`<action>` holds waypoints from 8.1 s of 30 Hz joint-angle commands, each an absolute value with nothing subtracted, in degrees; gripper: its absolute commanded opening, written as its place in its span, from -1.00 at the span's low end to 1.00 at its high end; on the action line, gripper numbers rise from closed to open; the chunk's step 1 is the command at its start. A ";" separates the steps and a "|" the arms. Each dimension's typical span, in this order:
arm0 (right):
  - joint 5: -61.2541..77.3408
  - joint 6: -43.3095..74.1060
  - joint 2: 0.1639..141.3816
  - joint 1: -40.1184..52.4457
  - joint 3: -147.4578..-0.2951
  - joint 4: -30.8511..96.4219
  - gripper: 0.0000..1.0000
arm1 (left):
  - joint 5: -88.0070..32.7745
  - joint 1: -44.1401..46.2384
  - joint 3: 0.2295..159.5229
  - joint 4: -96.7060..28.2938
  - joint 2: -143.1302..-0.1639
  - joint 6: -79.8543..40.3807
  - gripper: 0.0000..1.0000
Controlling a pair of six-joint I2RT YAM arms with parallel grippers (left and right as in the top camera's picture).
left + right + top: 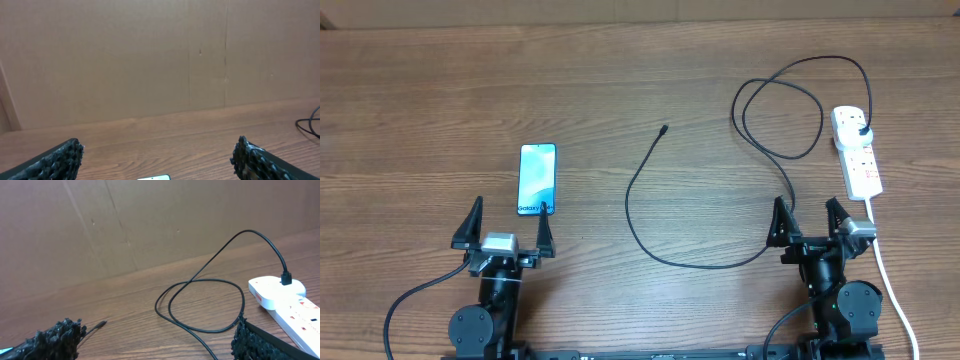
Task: Plug charger to phone and switch on socket
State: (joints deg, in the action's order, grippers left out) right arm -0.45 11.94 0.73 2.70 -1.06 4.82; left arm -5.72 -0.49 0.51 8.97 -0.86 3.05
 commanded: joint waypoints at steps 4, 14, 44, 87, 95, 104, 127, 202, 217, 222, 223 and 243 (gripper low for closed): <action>-0.99 11.77 0.23 2.59 -0.45 4.75 1.00 | -3.86 -0.73 0.54 8.99 -0.25 2.13 0.99; -0.99 11.77 0.23 2.59 -0.45 4.75 1.00 | -3.22 -0.73 1.72 7.14 -0.25 2.11 0.99; -0.99 11.77 0.23 2.59 -0.45 4.75 1.00 | -1.91 -0.73 4.03 4.10 -0.27 1.02 0.99; -0.99 11.77 0.23 2.59 -0.45 4.75 1.00 | -4.43 -0.73 4.08 3.03 -0.27 -1.98 0.99; -0.97 11.77 0.23 2.59 -0.45 4.75 1.00 | -4.51 -0.73 4.08 3.03 -0.27 -1.96 0.99; -0.99 11.77 0.23 2.59 -0.45 4.75 1.00 | -4.54 -0.73 4.08 3.03 -0.27 -1.98 0.99; -0.99 11.77 0.23 2.59 -0.45 4.75 1.00 | -4.45 -0.73 4.08 5.41 -0.27 -3.09 0.99; -0.99 11.77 0.23 2.59 -0.45 4.75 1.00 | -4.03 -0.73 4.32 3.29 -0.27 -9.91 0.99; -0.99 11.77 0.23 2.59 -0.45 4.75 1.00 | -2.13 -0.73 7.75 3.01 -0.32 -9.67 0.99; -0.99 11.77 0.23 2.59 -0.45 4.75 1.00 | -2.15 -0.73 8.54 2.55 -0.32 -9.67 0.99; -0.99 11.77 0.23 2.59 -0.45 4.75 1.00 | -2.15 -0.73 8.54 2.48 -0.32 -9.69 0.99; -0.99 11.77 0.23 2.59 -0.45 4.75 1.00 | -2.96 -0.73 8.54 -0.43 -0.36 -9.72 0.99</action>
